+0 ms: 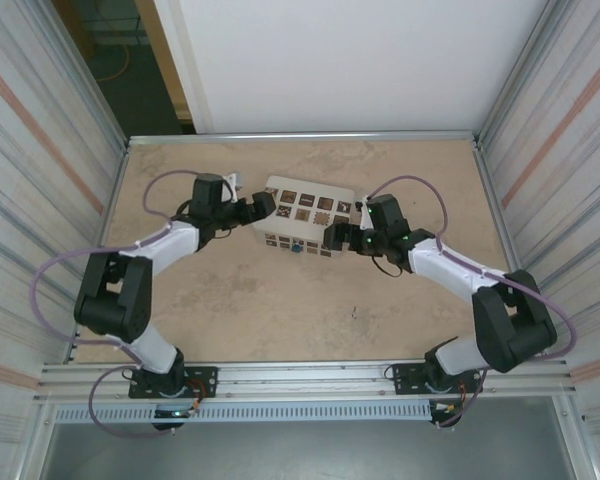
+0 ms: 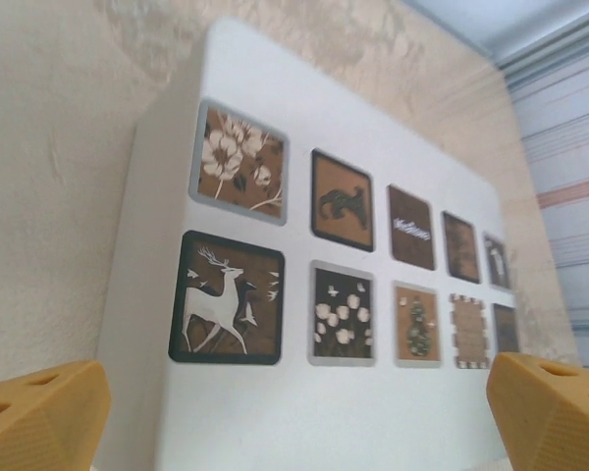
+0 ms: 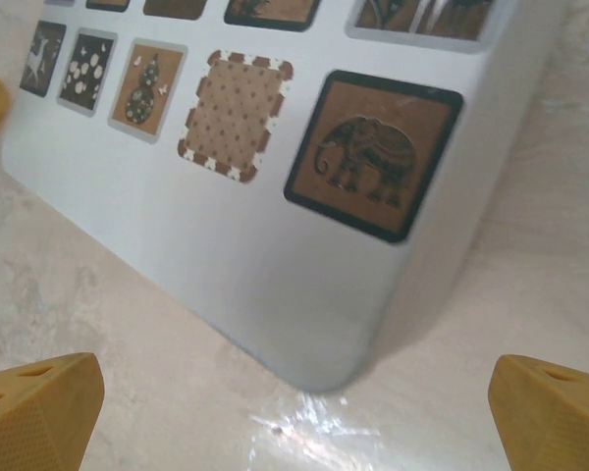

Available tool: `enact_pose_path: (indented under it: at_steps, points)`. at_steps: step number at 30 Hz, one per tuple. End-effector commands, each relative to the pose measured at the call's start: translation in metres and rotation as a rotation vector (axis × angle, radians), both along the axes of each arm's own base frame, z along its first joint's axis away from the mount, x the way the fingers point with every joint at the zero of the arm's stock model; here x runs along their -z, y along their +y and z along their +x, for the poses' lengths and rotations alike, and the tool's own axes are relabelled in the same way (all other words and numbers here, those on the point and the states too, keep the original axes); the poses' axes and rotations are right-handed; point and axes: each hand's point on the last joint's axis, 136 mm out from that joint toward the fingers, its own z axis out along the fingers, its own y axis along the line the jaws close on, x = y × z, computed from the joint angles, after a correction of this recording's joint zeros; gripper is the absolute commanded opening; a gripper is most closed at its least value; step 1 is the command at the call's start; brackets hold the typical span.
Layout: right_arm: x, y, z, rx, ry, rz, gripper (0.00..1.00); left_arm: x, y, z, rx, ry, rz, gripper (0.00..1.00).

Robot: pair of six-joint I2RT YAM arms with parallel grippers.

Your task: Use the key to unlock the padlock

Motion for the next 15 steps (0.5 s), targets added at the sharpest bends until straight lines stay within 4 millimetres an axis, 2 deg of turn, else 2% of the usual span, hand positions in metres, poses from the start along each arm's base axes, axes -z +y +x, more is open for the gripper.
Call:
enact_pose_path:
  at_steps: [1,7,12,15]
  points:
    - [-0.005,-0.022,-0.020,0.023,0.068,-0.092,0.99,-0.022,0.005,-0.014,0.017,-0.054,-0.015,0.99]
    - [0.000,-0.036,-0.075,-0.029,0.204,-0.198,0.93,-0.026,0.014,-0.052,0.001,-0.052,-0.015,0.99]
    - [0.017,-0.042,-0.124,-0.065,0.345,-0.259,0.87,-0.015,0.014,-0.090,-0.020,-0.022,-0.009,0.99]
    - [0.028,-0.040,-0.145,-0.089,0.402,-0.290,0.84,-0.007,0.009,-0.112,-0.020,-0.001,-0.013,0.99]
